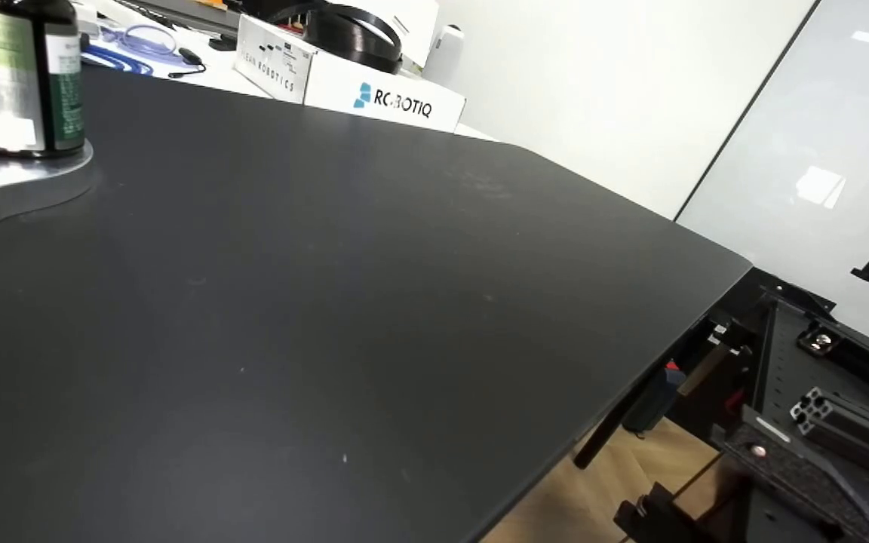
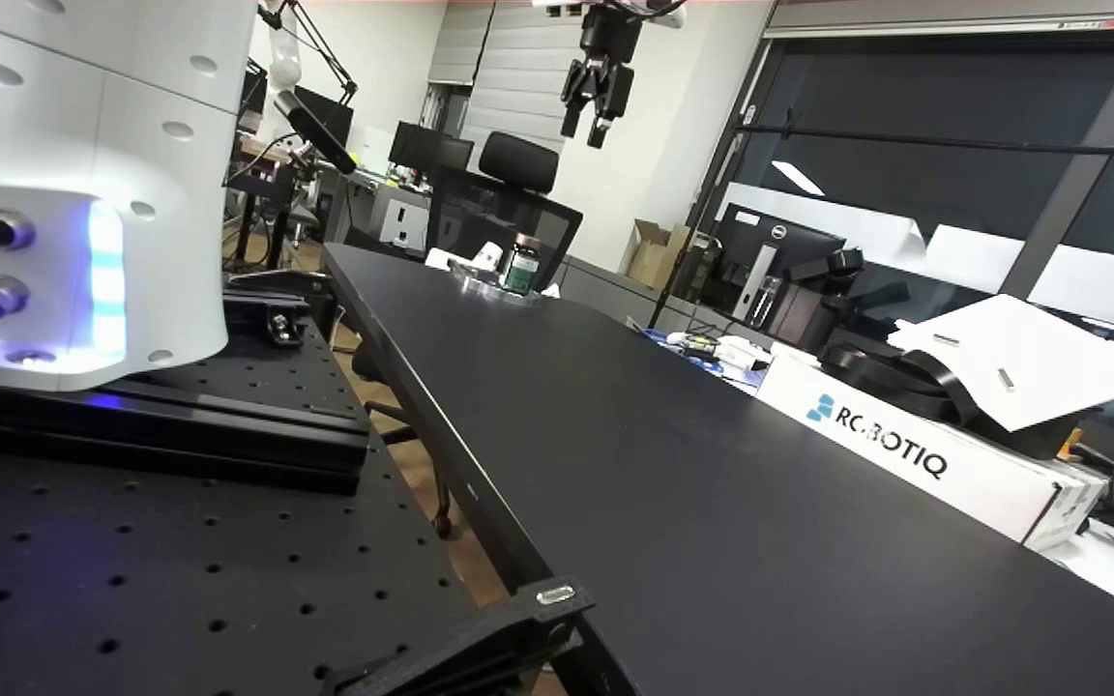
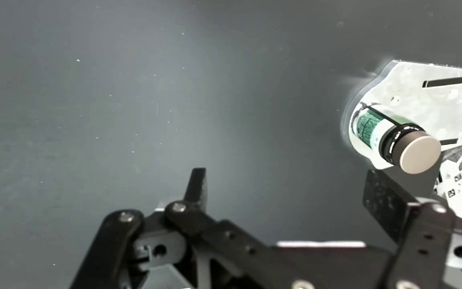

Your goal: Move the bottle to the right side of the table

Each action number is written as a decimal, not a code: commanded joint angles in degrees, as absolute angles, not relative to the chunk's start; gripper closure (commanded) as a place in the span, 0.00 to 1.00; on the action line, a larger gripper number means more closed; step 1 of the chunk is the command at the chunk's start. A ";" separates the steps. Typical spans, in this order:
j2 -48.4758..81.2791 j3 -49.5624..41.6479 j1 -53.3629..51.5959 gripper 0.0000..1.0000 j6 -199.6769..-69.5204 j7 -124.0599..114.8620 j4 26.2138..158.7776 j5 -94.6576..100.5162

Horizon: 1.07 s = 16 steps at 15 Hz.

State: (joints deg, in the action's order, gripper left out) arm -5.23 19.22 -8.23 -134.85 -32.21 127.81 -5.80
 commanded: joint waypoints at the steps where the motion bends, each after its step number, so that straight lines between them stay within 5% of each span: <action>1: 6.75 19.93 -11.50 0.00 -136.10 -44.89 115.50 3.17; 16: 38.82 8.52 -31.56 0.00 -124.27 -57.34 73.51 9.58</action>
State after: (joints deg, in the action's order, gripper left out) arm 32.48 10.39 -28.75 -128.06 -55.09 83.27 9.13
